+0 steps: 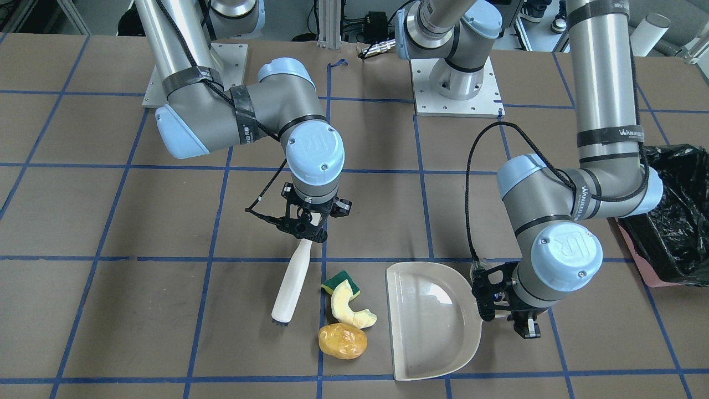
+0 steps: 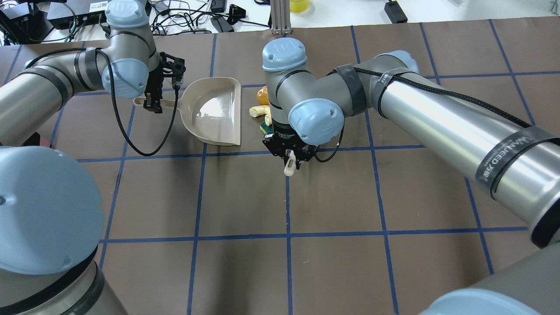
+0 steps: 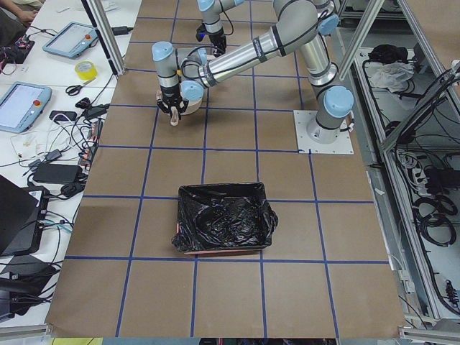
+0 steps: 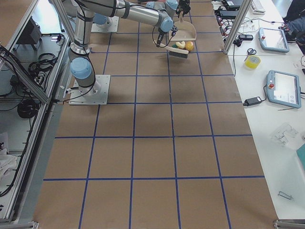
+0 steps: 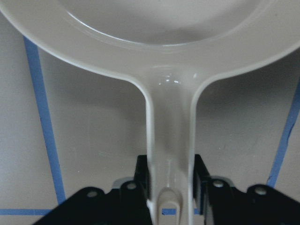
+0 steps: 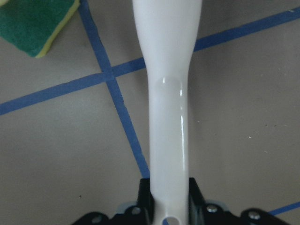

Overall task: Sweep and dump trash into bin
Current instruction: 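Sweep the sponge and trash toward the dustpan with the right-held brush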

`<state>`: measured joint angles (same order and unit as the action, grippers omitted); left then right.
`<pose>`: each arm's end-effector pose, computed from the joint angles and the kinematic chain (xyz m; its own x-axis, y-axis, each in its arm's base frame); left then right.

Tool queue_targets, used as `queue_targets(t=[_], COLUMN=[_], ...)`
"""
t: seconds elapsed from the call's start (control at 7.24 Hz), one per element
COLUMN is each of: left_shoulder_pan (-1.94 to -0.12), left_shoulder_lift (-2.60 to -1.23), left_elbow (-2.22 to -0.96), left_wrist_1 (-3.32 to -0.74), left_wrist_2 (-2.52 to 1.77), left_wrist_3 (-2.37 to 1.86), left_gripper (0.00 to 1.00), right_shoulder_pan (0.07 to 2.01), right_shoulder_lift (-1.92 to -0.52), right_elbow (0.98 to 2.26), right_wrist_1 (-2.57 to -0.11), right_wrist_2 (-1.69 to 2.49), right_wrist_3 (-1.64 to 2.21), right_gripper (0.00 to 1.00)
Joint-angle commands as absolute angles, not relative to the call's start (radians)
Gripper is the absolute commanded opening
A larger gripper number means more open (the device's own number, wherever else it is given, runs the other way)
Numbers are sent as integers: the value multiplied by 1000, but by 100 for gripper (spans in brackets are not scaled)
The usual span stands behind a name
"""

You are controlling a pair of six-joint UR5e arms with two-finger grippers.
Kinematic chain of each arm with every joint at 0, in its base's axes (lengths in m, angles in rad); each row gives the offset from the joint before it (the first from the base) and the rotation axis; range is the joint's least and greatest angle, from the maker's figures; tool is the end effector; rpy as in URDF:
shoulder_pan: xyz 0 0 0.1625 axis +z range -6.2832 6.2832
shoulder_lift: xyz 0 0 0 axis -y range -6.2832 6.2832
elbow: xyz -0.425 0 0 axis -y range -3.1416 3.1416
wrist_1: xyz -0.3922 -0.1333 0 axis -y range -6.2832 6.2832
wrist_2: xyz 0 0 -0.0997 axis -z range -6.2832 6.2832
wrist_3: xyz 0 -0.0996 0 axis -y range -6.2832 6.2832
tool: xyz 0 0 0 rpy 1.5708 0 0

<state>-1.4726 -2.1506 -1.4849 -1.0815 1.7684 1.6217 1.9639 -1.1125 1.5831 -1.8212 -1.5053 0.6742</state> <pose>-0.0468 -0.6853 0.2340 -0.0483 0.9987 0.0146 0.9796 0.0445 0.1958 0.3640 -0.5129 0.2470 -0.9577 0.2744 0.0865 0.2868 0.9346 0.2105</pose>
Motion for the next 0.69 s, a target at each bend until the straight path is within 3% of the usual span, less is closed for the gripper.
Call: queue_targets(t=[0.0, 0.55], left_shoulder_pan=[-1473, -1473], left_shoulder_lift=[-2151, -2151], left_elbow=[-1485, -1485], left_wrist_1=[-1081, -1081], left_wrist_2=[1767, 1767], left_wrist_3=[1618, 1615], left_gripper=[18, 18], right_shoulder_pan=[1988, 2029], right_shoulder_lift=[-1098, -1066], right_elbow=[1582, 1580], right_wrist_1=[-1841, -1914], right_wrist_2=[-1491, -1491], right_wrist_3=[707, 709], right_gripper=[0, 0])
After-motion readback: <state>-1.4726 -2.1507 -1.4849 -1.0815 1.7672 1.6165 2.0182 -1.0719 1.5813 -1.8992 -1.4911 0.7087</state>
